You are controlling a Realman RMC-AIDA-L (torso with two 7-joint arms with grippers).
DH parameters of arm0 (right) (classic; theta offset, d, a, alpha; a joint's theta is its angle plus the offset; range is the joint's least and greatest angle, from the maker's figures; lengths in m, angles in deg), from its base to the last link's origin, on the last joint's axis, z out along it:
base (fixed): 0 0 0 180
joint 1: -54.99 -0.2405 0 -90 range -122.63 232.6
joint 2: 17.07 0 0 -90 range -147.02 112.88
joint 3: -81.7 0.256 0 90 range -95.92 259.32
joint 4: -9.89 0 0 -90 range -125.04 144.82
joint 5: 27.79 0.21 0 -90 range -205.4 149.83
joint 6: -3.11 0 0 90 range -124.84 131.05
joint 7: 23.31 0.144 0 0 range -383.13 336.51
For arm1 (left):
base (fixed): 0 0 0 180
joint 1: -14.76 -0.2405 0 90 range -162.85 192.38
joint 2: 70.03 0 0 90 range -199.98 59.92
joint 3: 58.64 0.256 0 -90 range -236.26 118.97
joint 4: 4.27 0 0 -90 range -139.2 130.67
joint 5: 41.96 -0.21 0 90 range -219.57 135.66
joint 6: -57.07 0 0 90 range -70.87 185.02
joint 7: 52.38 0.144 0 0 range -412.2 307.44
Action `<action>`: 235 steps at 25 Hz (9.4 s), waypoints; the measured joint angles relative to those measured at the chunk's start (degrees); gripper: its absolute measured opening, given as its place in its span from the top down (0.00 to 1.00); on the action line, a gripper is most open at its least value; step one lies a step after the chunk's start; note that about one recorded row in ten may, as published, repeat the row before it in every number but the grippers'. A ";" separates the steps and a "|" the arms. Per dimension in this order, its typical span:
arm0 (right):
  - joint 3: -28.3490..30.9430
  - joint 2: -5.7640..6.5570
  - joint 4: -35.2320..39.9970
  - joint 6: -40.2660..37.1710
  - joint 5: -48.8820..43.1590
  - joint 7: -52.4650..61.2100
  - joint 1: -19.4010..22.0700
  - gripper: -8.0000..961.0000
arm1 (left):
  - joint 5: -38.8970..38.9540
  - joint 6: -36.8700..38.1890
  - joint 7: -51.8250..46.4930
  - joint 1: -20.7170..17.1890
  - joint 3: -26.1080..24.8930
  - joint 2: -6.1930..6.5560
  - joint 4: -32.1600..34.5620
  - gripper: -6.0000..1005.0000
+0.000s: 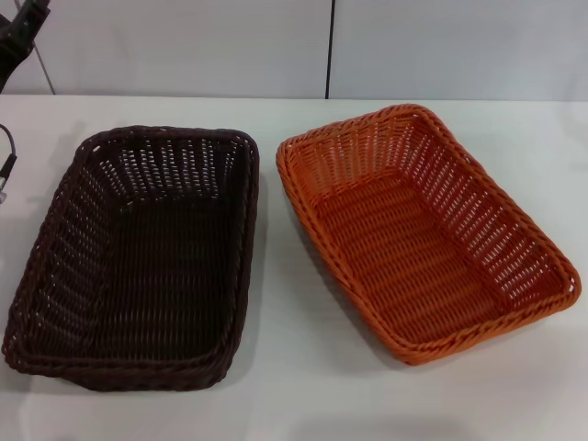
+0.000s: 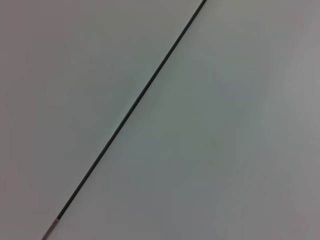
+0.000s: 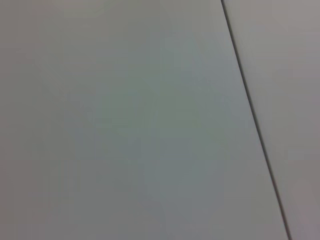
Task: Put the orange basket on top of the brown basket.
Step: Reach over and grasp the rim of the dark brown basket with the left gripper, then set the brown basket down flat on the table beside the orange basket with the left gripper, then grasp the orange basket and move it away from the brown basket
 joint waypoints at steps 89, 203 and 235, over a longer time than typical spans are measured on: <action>-3.31 1.75 -1.72 -2.27 2.84 3.83 8.38 0.19 | -116.60 -38.30 -94.61 2.39 5.07 7.14 -54.15 0.19; -14.03 14.72 27.51 -13.44 -55.07 98.21 23.17 0.21 | -89.43 -31.82 -72.57 17.06 -2.97 8.07 -31.79 0.16; 2.22 16.94 25.75 -38.36 -92.50 124.78 16.46 0.22 | -82.48 -27.07 -73.43 21.60 -2.46 12.13 -29.78 0.16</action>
